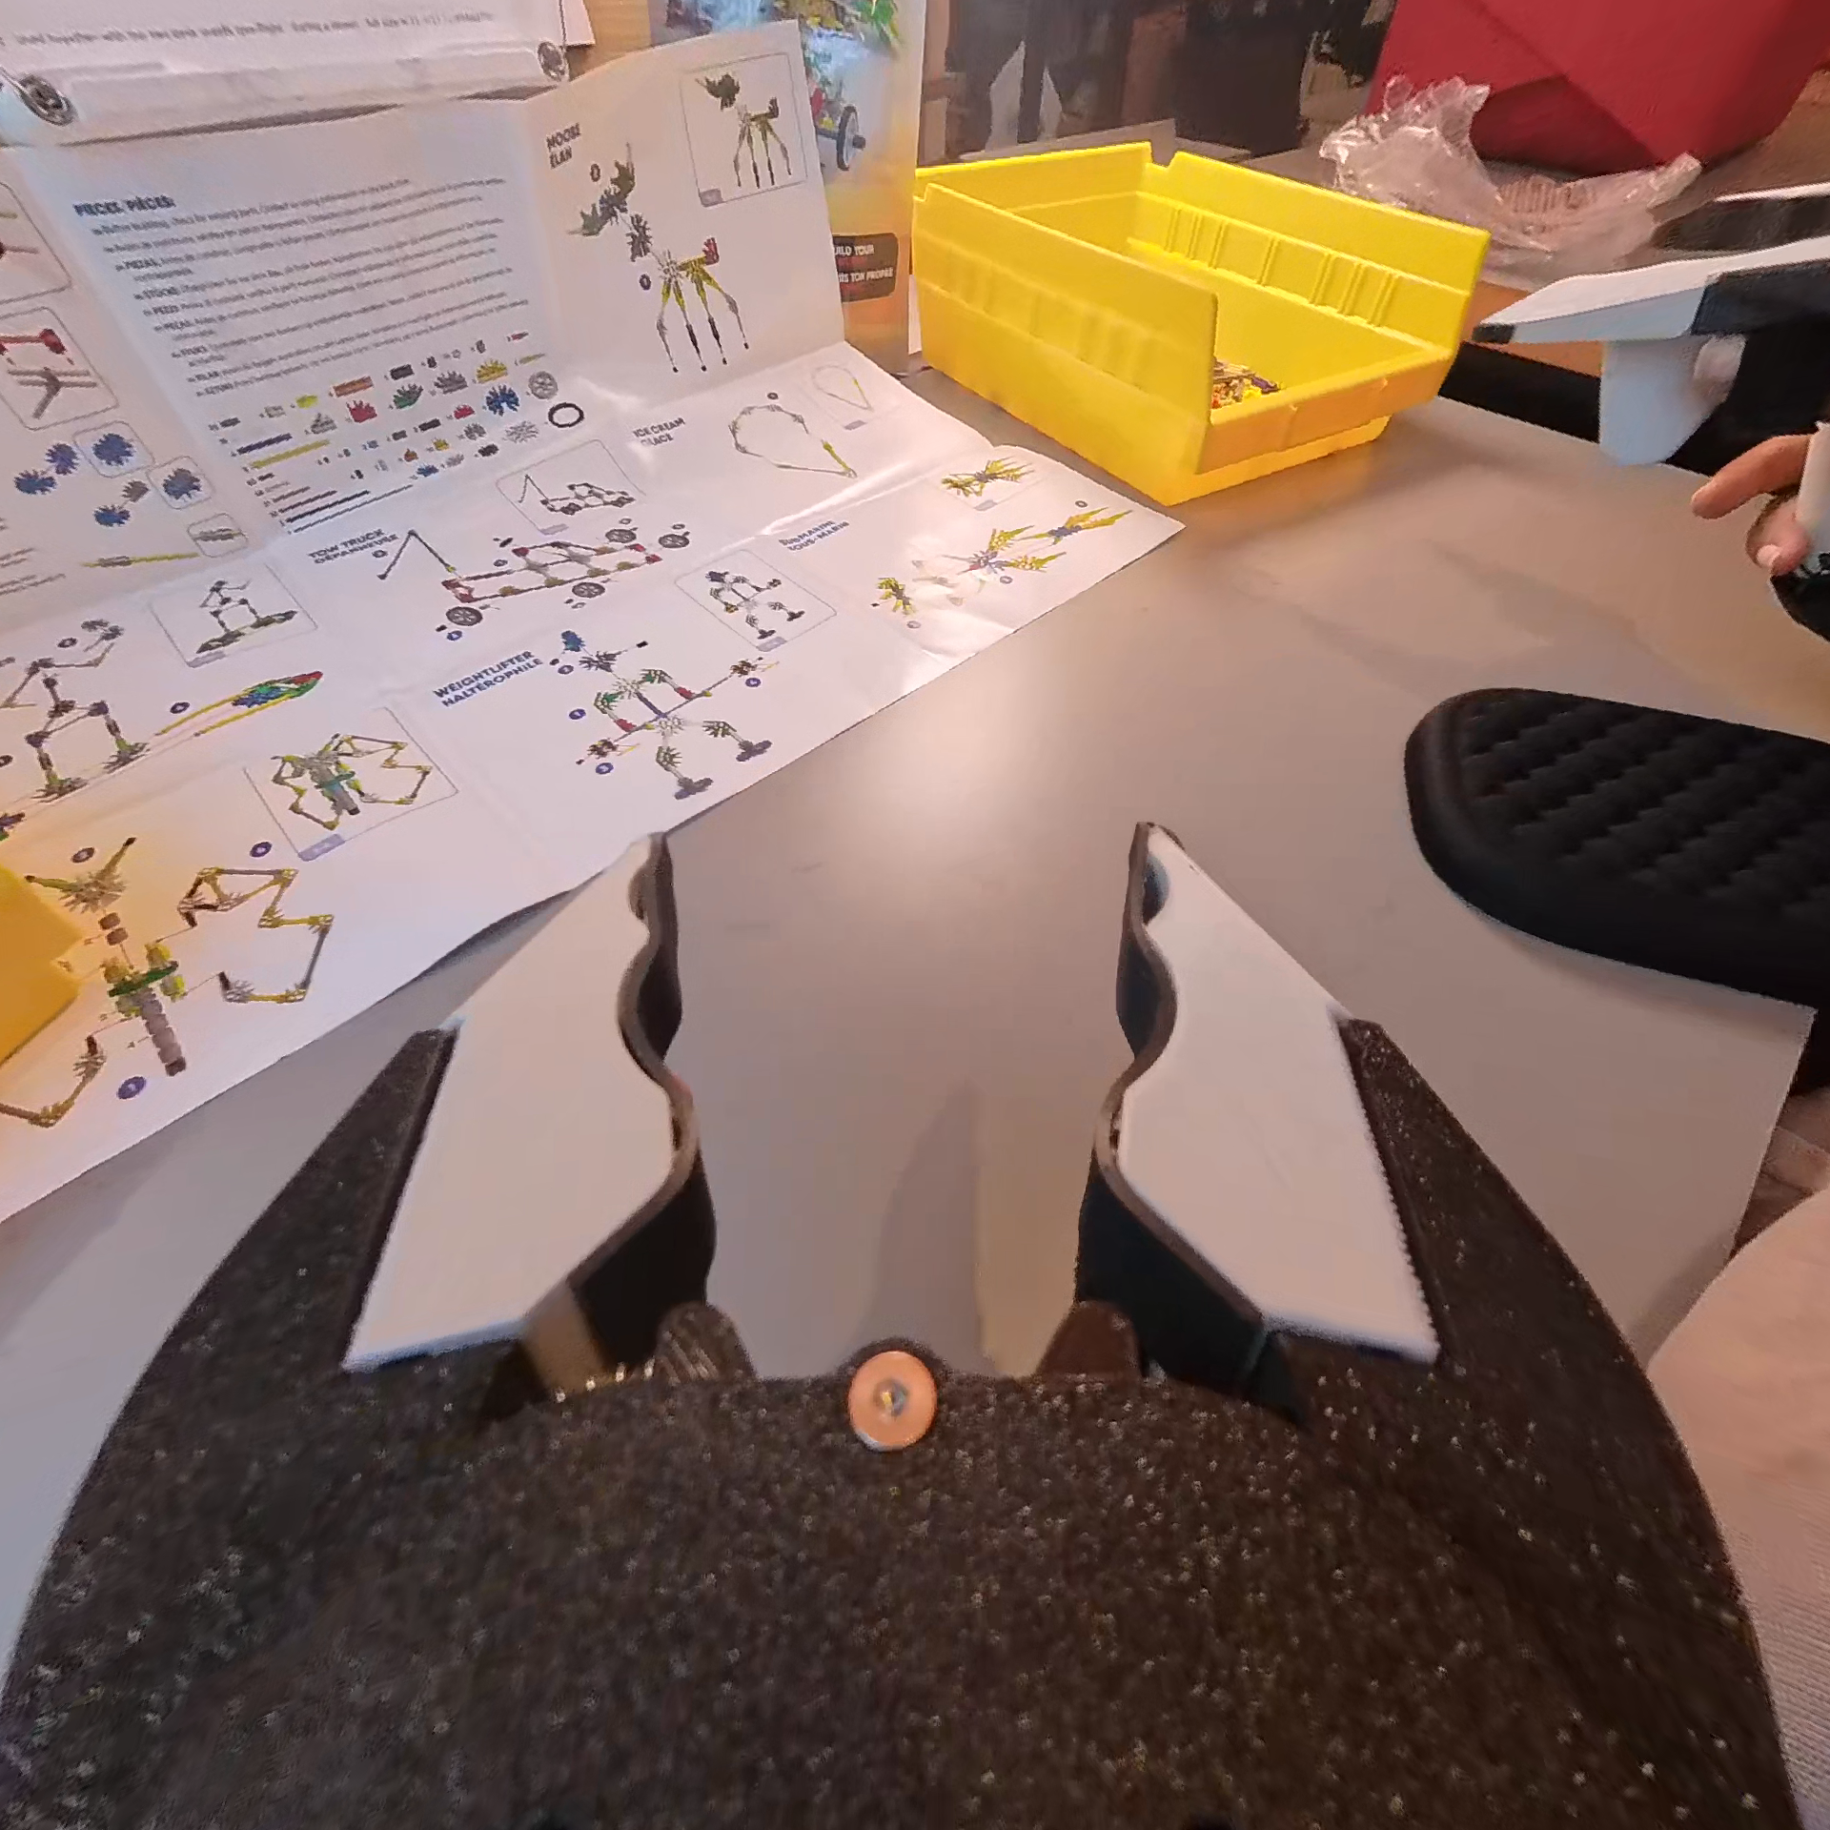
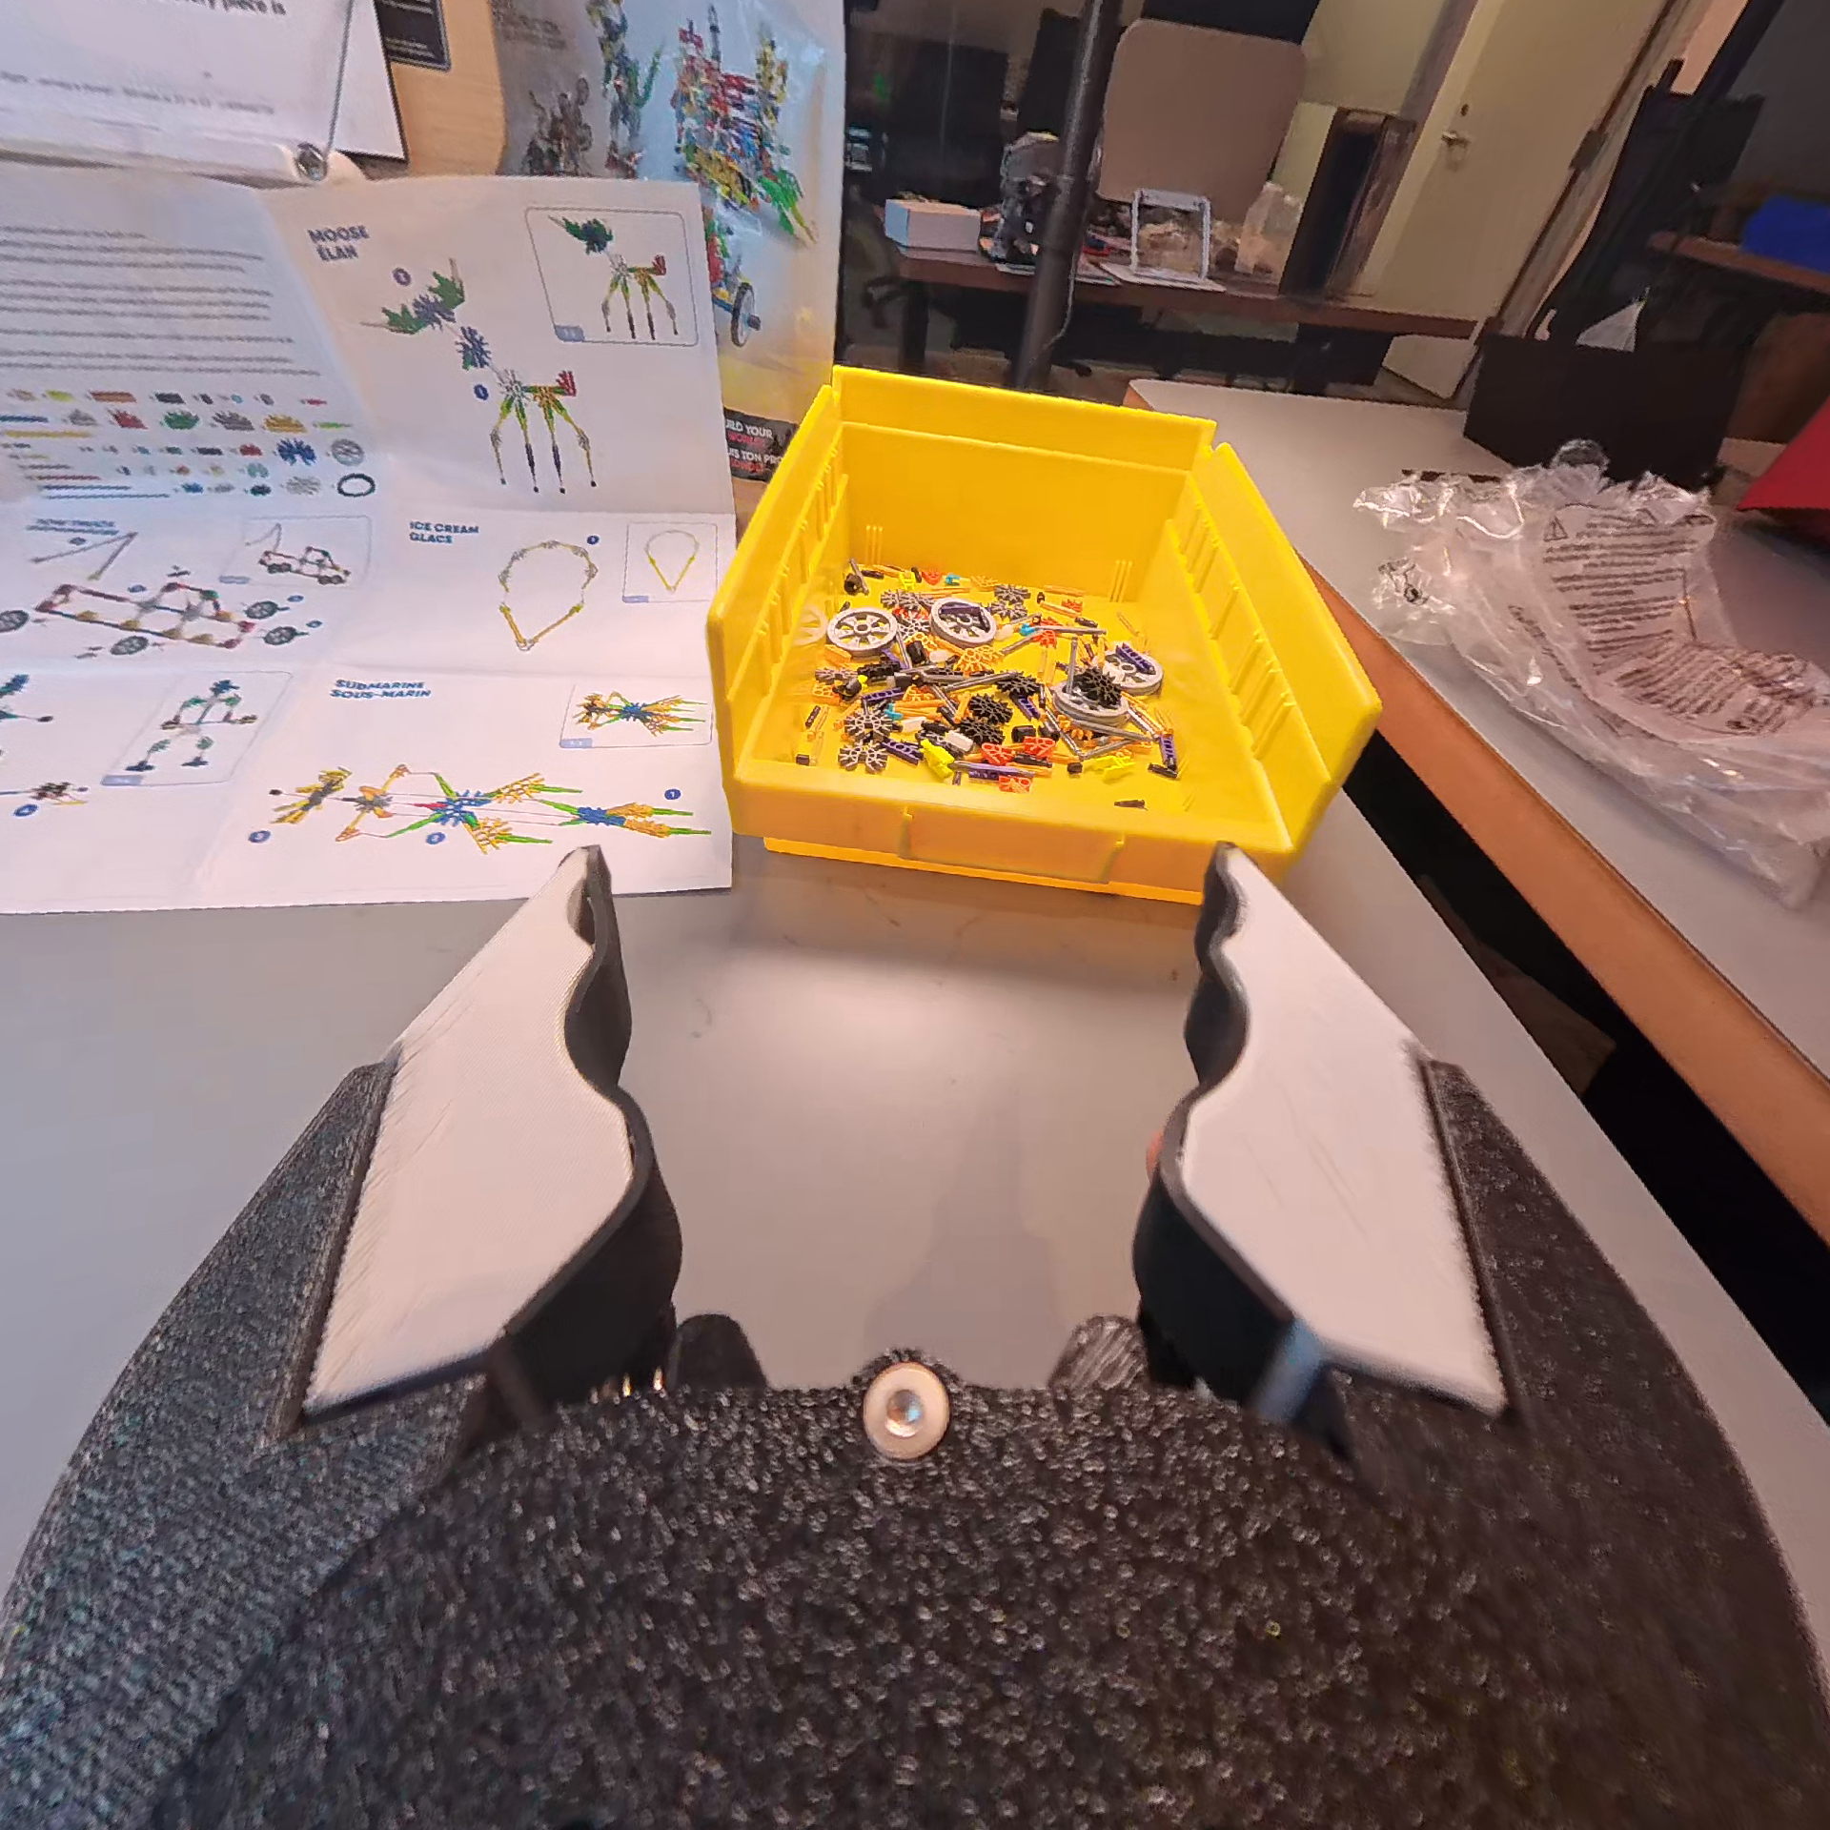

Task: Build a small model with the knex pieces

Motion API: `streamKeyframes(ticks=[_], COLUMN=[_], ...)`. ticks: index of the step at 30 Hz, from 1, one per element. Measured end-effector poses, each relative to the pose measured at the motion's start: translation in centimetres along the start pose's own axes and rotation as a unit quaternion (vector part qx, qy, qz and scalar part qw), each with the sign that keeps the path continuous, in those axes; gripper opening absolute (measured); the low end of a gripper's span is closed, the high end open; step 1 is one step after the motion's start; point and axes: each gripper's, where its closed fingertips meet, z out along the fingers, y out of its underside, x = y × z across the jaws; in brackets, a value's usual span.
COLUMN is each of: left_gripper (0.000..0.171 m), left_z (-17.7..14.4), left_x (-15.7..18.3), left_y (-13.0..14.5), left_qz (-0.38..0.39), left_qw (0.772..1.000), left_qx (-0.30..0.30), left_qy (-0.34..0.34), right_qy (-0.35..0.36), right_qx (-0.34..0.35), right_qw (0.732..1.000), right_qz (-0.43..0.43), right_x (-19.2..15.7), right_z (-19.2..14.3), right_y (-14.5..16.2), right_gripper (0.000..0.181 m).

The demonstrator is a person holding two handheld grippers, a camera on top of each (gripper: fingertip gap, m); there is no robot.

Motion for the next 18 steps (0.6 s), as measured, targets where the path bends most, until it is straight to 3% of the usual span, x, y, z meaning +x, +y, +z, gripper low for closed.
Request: streamKeyframes(ticks=[8, 18], left_gripper=[0.080, 0.068], left_z=[-1.6, -6.5], left_x=[-3.0, -10.5], left_y=[-0.2, -0.2], left_qz=[-0.022, 0.001], left_qw=[0.999, 0.986], left_qx=[0.012, 0.003], left_qy=[-0.034, -0.166], right_qy=[-0.040, -0.146], right_qx=[0.007, 0.064], right_qw=[0.999, 0.985], right_qz=[-0.019, -0.063], right_x=[-2.8, -9.9], right_z=[0.7, -0.3], right_y=[-0.8, -2.0], right_gripper=[0.109, 0.094])
